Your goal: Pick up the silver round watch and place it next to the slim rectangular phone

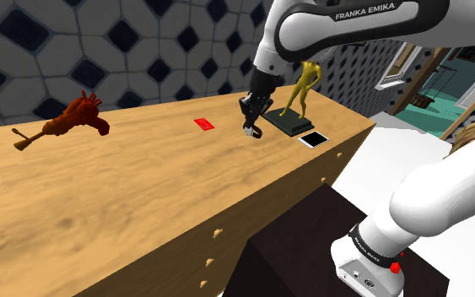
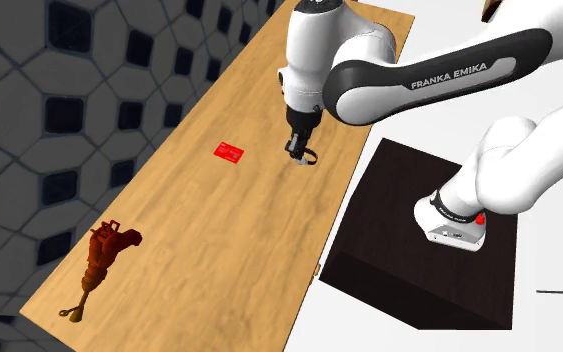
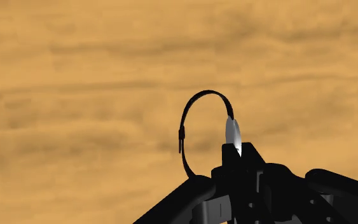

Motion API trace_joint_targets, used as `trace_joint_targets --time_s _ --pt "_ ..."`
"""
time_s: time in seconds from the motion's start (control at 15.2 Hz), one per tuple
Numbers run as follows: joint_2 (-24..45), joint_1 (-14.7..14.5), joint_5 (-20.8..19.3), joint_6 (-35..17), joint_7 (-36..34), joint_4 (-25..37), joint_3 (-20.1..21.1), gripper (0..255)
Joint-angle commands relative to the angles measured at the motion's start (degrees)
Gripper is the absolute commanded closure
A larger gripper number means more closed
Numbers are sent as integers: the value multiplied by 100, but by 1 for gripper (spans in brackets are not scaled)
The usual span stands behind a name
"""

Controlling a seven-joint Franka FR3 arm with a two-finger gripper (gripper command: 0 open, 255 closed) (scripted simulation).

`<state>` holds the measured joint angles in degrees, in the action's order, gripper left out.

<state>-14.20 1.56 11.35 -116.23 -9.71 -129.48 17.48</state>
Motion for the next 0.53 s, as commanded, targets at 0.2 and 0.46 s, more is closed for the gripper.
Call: trace_joint_targets --time_s 0.2,0.46 --pt "-407 257 -31 83 746 -422 -487 255" --pt "-584 495 -152 168 1315 -592 -889 255"
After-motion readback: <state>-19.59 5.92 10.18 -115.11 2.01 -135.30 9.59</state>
